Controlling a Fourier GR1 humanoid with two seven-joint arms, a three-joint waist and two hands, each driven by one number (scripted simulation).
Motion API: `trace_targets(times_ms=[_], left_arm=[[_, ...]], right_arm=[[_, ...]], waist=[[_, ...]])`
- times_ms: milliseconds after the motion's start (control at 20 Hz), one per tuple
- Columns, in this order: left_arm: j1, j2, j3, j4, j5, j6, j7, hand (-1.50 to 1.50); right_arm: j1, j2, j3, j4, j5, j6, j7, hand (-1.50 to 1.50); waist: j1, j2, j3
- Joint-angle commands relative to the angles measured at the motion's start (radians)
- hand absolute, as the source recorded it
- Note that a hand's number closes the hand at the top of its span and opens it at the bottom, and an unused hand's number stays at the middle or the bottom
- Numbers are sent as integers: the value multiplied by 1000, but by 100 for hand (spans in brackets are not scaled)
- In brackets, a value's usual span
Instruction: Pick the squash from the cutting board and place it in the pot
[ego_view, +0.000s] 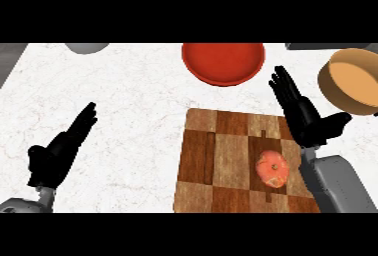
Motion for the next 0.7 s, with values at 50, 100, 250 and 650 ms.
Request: trace_targets(times_ms=[50, 100, 250, 650], left_arm=[[-2, -47, 12, -17, 7, 39, 28, 0], [-45, -86, 14, -49, 22, 76, 70, 0], [-84, -129, 60, -60, 64, 119, 79, 0], [-50, -145, 83, -93, 113, 119, 132, 0]], right_arm=[[-15, 21, 53, -14, -94, 174, 44, -150], [-17, 38, 90, -16, -118, 233, 48, -150], [-23, 69, 211, -84, -207, 424, 108, -150], [232, -293, 47, -286, 190, 250, -510, -150]], waist=[[13, -35, -31], [14, -35, -30], [21, -40, -30], [-28, -43, -30]])
